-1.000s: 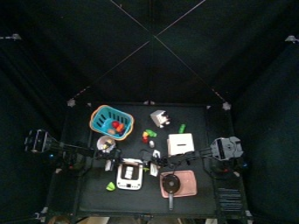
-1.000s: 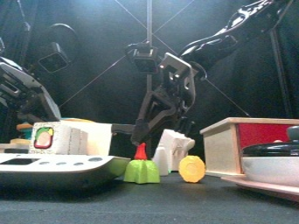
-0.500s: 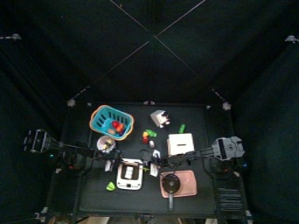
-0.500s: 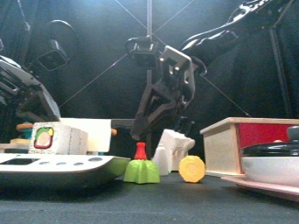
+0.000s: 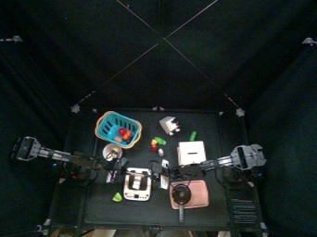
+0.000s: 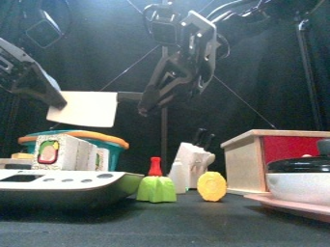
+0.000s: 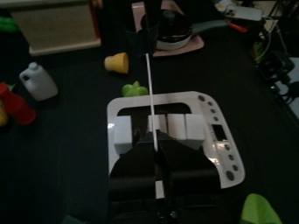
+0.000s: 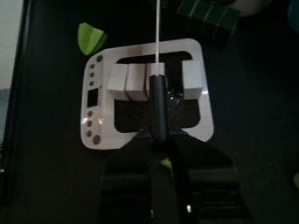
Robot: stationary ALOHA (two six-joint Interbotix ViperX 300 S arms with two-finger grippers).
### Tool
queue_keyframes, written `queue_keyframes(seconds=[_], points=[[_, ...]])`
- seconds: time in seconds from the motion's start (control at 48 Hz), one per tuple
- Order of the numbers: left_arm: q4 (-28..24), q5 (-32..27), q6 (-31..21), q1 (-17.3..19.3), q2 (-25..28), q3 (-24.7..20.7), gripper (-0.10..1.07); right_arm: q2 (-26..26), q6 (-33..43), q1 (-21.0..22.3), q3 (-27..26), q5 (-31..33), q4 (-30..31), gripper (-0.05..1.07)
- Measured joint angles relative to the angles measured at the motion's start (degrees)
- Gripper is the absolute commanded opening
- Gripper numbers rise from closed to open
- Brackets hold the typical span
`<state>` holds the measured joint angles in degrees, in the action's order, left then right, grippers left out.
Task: Cut sushi piece
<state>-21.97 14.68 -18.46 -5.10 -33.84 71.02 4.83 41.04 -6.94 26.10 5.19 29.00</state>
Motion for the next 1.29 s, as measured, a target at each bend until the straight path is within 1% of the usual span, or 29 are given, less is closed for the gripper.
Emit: queue_keyframes(seconds=[0.146,0.417,0.604,1.292], points=[[0.35,0.00,-0.18,-1.23,0.35,0.00,0.26,0.00,0.26,-0.62,0.00,0.00,0.09,0.33],[1.05,-1.05,-0.18,-1.76,3.60,-0.18,0.26,0.35,0.35,-0.70,0.00,0.00,-0.18,0.33],[1.14,-1.32,-0.18,-2.02,4.92,-0.35,0.25,1.14,0.35,-0.70,0.00,0.00,-0.26,0.33],[1.76,-1.58,-0.18,-3.08,7.21,-0.53,0.25,2.29,0.44,-0.70,0.00,0.00,-0.35,0.33]])
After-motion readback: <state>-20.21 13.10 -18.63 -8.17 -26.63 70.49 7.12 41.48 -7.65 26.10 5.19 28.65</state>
